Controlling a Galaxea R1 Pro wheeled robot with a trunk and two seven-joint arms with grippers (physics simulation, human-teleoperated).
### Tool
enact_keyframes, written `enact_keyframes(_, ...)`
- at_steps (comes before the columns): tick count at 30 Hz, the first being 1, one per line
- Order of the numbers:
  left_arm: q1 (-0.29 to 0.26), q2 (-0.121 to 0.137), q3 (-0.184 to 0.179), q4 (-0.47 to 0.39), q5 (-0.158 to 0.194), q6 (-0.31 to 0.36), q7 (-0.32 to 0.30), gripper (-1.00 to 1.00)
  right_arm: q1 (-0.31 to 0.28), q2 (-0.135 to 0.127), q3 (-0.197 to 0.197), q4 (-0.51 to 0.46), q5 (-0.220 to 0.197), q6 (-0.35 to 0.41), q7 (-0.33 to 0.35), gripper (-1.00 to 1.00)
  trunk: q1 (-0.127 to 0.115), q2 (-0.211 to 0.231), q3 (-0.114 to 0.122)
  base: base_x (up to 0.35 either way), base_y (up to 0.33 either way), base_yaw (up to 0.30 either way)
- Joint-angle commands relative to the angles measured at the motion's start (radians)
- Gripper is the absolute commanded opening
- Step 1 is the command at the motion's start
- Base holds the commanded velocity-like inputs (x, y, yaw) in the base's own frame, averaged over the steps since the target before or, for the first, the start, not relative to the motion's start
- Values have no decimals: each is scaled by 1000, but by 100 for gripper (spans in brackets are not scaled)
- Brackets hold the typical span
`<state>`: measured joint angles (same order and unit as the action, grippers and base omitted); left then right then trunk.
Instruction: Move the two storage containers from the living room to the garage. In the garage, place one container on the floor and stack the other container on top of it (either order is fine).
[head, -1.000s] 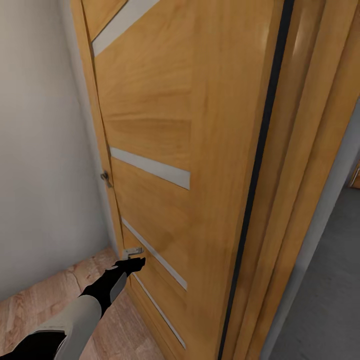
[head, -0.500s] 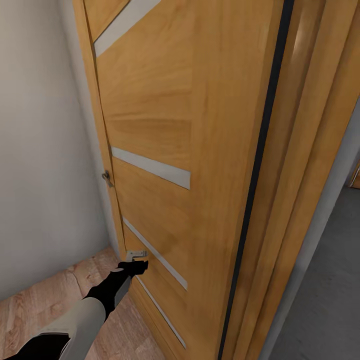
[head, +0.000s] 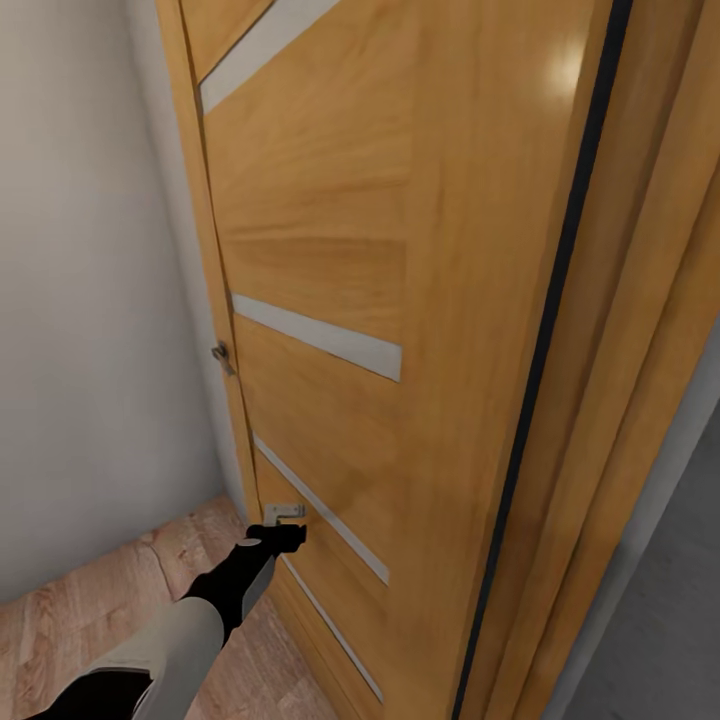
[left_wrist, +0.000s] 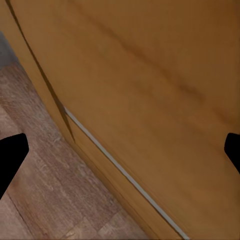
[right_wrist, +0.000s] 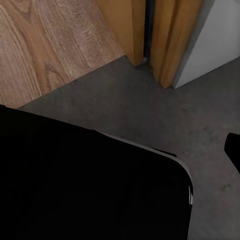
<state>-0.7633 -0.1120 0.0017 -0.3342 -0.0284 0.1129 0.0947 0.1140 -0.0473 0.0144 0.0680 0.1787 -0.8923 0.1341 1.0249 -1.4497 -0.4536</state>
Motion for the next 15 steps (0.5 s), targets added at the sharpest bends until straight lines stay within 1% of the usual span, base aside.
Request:
enact_keyframes(1, -4, -6, -2, -6, 3, 5, -3, 100, 0, 0, 1, 1, -1, -4, 2, 100, 0, 0, -1, 1, 3, 0)
enact_keyframes(5, -4, -11, -2, -6, -10, 5, 10, 100, 0, 0, 1, 1, -2, -4, 2, 100, 0, 0, -1, 0, 1, 0)
enact_keyframes(6, -4, -11, -2, -6, 169, 5, -58, 100, 0, 0, 1, 1, -2, -4, 2, 100, 0, 0, -1, 0, 0, 0)
enact_keyframes(13, -4, -12, -2, -6, 169, 5, -58, 100, 0, 0, 1, 1, -2, -5, 2, 100, 0, 0, -1, 3, 0, 0)
enact_keyframes(15, -4, -12, -2, -6, 169, 5, -58, 100, 0, 0, 1, 1, -2, -5, 2, 100, 0, 0, -1, 83, 0, 0)
